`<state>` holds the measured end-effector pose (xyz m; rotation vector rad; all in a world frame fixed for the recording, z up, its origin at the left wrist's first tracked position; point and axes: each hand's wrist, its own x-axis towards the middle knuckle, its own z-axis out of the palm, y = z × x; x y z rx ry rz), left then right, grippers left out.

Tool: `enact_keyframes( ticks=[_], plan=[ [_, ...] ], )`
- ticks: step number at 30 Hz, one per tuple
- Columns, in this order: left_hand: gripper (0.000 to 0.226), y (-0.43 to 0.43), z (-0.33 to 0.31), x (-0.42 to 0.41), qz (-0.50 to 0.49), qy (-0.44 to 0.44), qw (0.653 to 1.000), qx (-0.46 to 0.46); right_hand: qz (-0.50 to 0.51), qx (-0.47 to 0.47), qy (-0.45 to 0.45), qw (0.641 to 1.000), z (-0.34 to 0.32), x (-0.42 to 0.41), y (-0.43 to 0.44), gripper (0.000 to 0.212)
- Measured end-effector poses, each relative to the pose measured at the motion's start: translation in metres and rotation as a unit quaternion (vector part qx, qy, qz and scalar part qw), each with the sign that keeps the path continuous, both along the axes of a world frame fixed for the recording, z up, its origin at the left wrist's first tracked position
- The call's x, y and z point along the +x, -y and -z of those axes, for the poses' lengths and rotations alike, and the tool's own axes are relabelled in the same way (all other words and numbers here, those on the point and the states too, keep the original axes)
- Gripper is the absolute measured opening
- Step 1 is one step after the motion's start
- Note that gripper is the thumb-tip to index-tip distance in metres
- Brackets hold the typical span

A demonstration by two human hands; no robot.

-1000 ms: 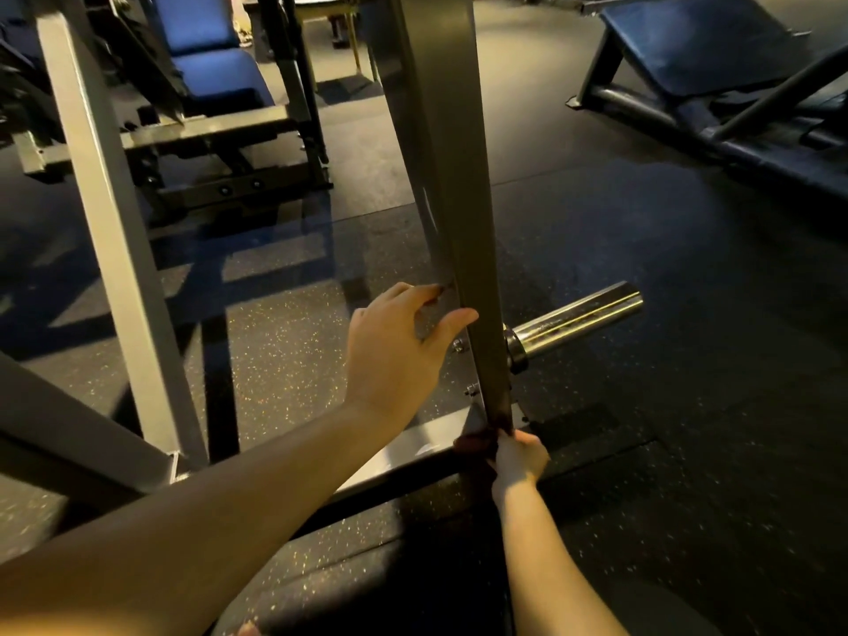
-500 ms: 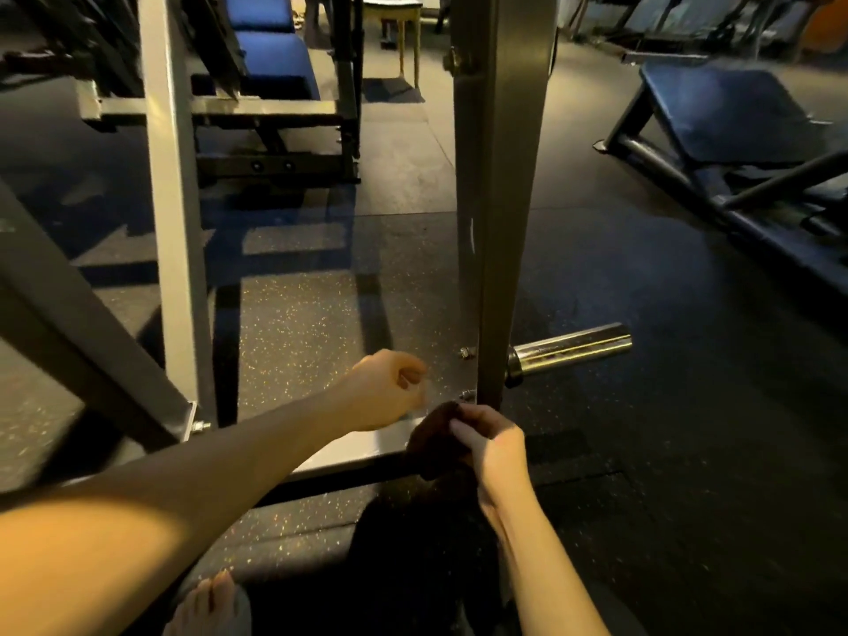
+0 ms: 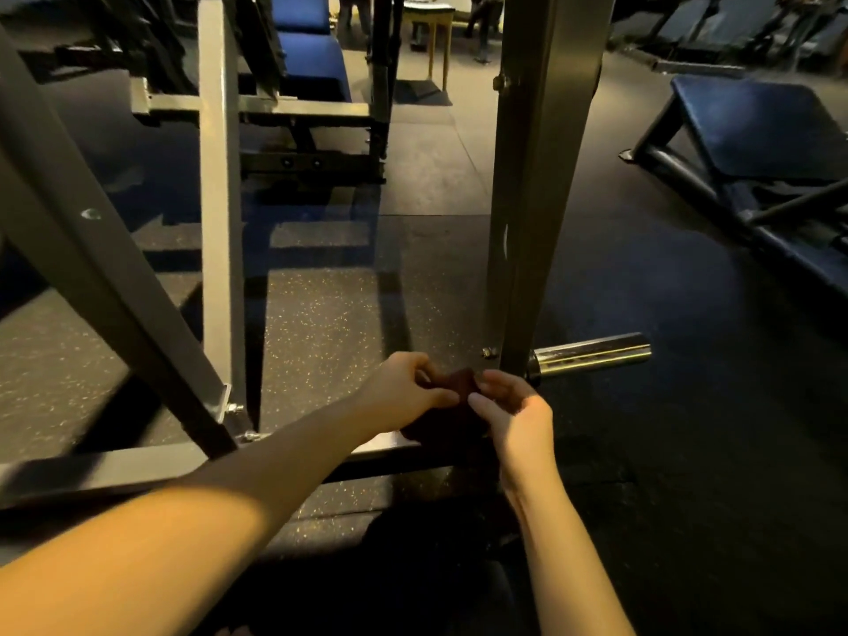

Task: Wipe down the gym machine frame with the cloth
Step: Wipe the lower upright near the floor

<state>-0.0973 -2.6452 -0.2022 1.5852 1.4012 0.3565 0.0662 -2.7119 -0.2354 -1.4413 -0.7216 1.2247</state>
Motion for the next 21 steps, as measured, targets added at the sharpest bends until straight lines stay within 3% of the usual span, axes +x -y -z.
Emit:
enact_keyframes(
  ticks=[3, 6, 9, 14, 17, 21],
  plan=[
    [0.028, -0.009, 0.022, 0.011, 0.027, -0.021, 0.996, -0.087, 0.041, -0.022, 0.091, 0.995, 0.017, 0.003, 0.004, 0.032],
    [0.023, -0.021, 0.036, 0.017, 0.044, -0.057, 0.993, -0.097, 0.073, -0.049, 0.162, 0.983, 0.027, 0.014, 0.012, 0.033],
    [0.031, -0.035, 0.055, 0.013, -0.033, -0.05, 0.991, -0.121, 0.116, -0.062, 0.226, 0.965, 0.021, 0.024, 0.01, 0.032],
    [0.023, -0.056, 0.068, 0.029, -0.147, 0.086, 0.975, -0.143, 0.137, -0.013, 0.289, 0.947, 0.002, 0.025, -0.006, 0.039],
    [0.01, -0.061, 0.068, 0.053, -0.143, 0.193, 0.955, -0.173, 0.16, -0.002, 0.27, 0.949, -0.004, 0.02, -0.015, 0.046],
    [0.015, -0.062, 0.065, 0.059, -0.119, 0.238, 0.939, -0.216, 0.175, 0.014, 0.235, 0.956, -0.003, 0.008, -0.021, 0.038]
  ],
)
